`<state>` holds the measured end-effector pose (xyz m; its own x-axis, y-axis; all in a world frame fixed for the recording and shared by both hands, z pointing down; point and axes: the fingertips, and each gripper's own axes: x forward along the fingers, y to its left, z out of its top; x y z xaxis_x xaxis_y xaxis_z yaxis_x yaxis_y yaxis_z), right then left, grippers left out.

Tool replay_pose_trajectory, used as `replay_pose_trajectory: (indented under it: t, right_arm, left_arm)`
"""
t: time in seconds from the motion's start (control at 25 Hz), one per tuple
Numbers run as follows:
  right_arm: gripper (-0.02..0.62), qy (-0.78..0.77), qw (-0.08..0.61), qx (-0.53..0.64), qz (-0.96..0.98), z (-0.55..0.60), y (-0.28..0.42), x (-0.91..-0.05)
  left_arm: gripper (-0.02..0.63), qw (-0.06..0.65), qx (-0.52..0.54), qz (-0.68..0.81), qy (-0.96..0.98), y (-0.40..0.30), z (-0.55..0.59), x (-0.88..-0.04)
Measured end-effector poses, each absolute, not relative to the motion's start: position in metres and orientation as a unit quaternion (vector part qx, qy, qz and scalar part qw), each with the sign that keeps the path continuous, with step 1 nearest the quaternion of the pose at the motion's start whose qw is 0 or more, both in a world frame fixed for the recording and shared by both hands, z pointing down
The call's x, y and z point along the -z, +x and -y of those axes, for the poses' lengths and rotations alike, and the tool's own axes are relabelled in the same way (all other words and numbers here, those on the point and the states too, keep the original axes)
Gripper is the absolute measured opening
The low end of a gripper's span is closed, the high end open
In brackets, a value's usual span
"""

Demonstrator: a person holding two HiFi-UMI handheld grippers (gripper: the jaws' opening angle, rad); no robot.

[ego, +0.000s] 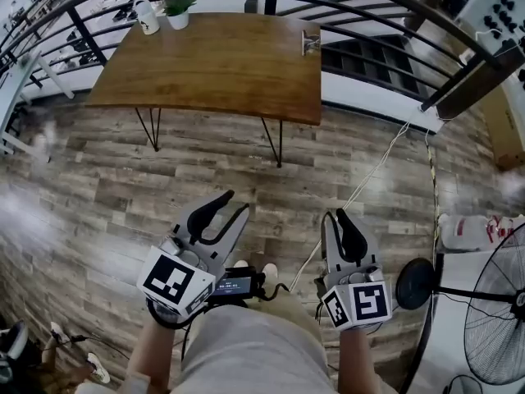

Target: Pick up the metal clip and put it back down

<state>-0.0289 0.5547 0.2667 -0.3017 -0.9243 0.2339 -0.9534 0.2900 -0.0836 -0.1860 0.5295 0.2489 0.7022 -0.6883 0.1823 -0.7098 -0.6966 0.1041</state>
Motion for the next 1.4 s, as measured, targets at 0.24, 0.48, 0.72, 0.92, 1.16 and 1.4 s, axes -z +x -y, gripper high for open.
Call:
replay_pose_trajectory:
  t: [0.24,0.48,0.72,0.92,1.16,1.4]
  right_arm:
    - [0.12,0.584,0.064,-0.115,0.801,-0.553,-0.019,-0.27]
    - [0.14,0.576,0.062,-0.119,0.806,-0.548,-0.004,-0.271]
    - [0.14,0.565,0.064,-0.124,0.813,-0.549,0.011,-0.277]
    - [0.14,0.558,0.059,-0.123,0.818,-0.552,0.023,-0.278]
    - [0.14,0.556,0.058,-0.106,0.823,-0.558,0.037,-0.268]
    - [0.14,0.56,0.05,-0.098,0.822,-0.562,0.047,-0.265]
  left_arm:
    - [0.123,0.082,-0.074,0.395,0.912,-0.181,-0.528,-0.252]
    - [0.121,0.079,-0.076,0.41,0.906,-0.168,-0.527,-0.25]
    - [0.123,0.085,-0.07,0.421,0.9,-0.156,-0.531,-0.25]
    - [0.123,0.08,-0.061,0.429,0.898,-0.145,-0.535,-0.246]
    - [0.121,0.072,-0.05,0.441,0.893,-0.138,-0.545,-0.238]
    - [0.121,0.056,-0.039,0.446,0.893,-0.134,-0.548,-0.233]
